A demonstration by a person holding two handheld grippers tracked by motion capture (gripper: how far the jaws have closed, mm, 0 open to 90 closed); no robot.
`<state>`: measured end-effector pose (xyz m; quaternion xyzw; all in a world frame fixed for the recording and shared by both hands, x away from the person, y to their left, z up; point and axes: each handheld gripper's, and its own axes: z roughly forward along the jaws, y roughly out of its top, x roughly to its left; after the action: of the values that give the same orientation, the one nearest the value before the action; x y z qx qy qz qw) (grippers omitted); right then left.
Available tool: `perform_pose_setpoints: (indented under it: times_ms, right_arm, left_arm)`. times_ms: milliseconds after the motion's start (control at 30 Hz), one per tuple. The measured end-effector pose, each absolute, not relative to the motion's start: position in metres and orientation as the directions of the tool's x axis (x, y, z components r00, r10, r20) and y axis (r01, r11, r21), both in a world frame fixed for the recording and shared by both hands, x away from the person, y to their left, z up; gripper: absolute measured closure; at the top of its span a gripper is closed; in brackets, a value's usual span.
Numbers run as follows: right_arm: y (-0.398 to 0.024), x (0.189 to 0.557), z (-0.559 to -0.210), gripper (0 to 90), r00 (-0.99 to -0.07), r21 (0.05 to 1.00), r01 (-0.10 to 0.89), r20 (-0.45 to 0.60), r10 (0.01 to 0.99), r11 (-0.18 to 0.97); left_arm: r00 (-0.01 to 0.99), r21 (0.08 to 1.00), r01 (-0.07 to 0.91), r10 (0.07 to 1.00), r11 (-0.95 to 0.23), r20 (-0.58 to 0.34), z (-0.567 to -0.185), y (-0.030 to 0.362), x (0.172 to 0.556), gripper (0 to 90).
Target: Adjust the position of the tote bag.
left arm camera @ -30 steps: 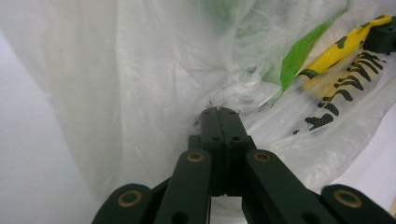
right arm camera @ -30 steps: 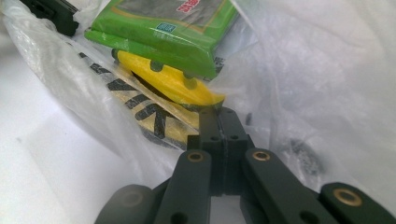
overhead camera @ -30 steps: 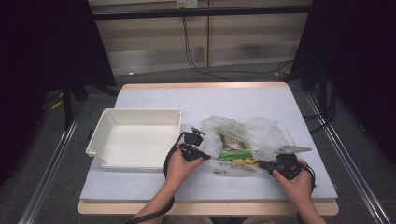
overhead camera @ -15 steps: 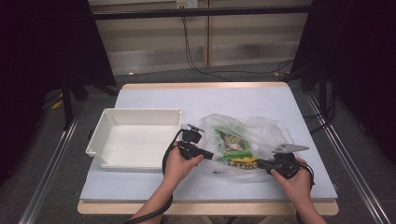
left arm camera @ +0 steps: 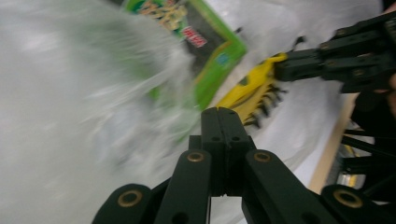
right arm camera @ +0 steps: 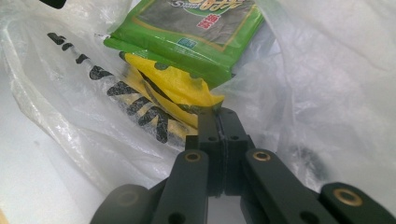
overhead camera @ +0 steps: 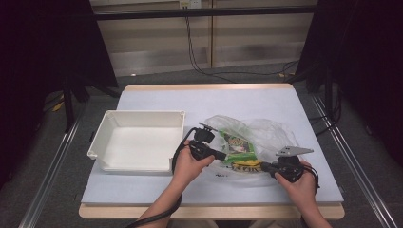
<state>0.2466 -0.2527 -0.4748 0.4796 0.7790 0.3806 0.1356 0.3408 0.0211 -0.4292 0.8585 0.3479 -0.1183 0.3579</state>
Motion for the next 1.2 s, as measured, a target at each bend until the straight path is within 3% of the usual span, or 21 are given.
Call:
perform_pose_setpoints:
  times_ms: [367, 467, 733, 1200]
  right_arm:
    - [-0.247, 0.247, -0.478, 89.8, -0.517, 0.713, 0.646, 0.146, 0.843, 0.273]
    - [-0.246, 0.246, -0.478, 89.7, -0.526, 0.706, 0.646, 0.138, 0.839, 0.289]
    - [-0.247, 0.247, -0.479, 89.8, -0.522, 0.702, 0.653, 0.146, 0.840, 0.284]
    - [-0.255, 0.248, -0.482, 89.5, -0.502, 0.699, 0.670, 0.178, 0.846, 0.251]
  left_arm:
    - [0.744, 0.556, 0.660, 0.539, -0.505, -0.395, -0.450, -0.032, 0.342, 88.0]
    - [0.723, 0.562, 0.672, 0.591, -0.482, -0.358, -0.453, -0.025, 0.346, 88.4]
    - [0.656, 0.536, 0.728, 0.663, -0.428, -0.361, -0.455, 0.016, 0.352, 90.0]
    - [0.630, 0.481, 0.752, 0.705, -0.451, -0.324, -0.468, 0.047, 0.354, 90.0]
